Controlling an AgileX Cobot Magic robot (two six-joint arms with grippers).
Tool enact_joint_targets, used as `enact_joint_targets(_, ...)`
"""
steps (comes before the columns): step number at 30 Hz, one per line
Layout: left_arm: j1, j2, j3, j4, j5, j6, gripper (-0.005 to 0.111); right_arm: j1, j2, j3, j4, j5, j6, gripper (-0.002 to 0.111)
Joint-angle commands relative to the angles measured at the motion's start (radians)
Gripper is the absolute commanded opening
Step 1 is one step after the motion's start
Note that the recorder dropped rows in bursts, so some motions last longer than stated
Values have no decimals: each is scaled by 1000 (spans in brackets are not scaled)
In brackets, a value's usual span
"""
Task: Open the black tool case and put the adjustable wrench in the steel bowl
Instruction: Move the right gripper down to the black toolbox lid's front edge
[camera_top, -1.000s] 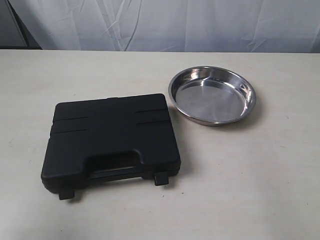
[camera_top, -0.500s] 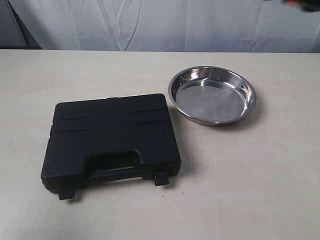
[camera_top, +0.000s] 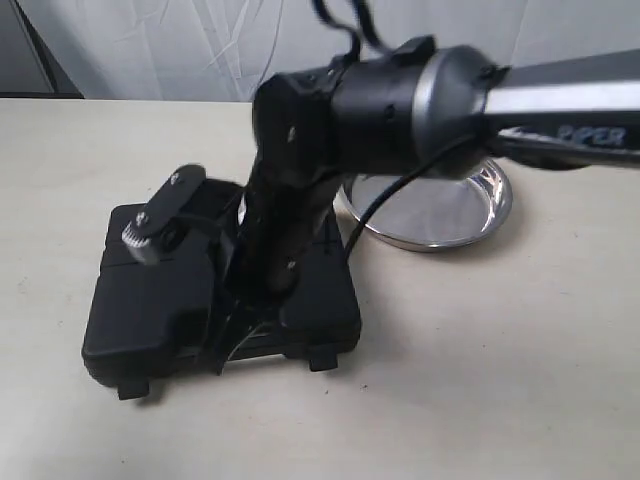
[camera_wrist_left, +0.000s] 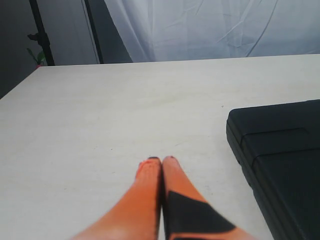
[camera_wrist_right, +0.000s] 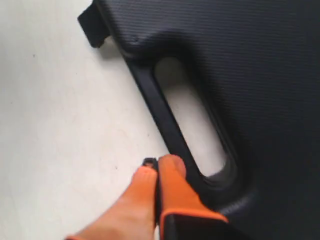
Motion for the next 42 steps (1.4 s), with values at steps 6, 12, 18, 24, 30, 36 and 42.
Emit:
enact_joint_targets(6,2,-4,2,3,-5,-2,0,87,65,-10,-83,-118,-35,41)
enact_joint_targets(12,2,-4,2,3,-5,-2,0,87,65,-10,-165,-145,-35,42)
enact_joint_targets(18,2,-4,2,3,-5,-2,0,87,107,-10,-169,-155,-35,32)
enact_joint_targets(24,2,-4,2,3,-5,-2,0,87,118,-10,-129,-123,-35,32)
enact_joint_targets(30,2,-4,2,3,-5,-2,0,85,174,-10,-148,-153,-35,32)
enact_joint_targets(36,2,-4,2,3,-5,-2,0,85,153,-10,-146,-154,-35,20)
enact_joint_targets(42,2,-4,2,3,-5,-2,0,89,124,-10,-136,-140,-30,-1)
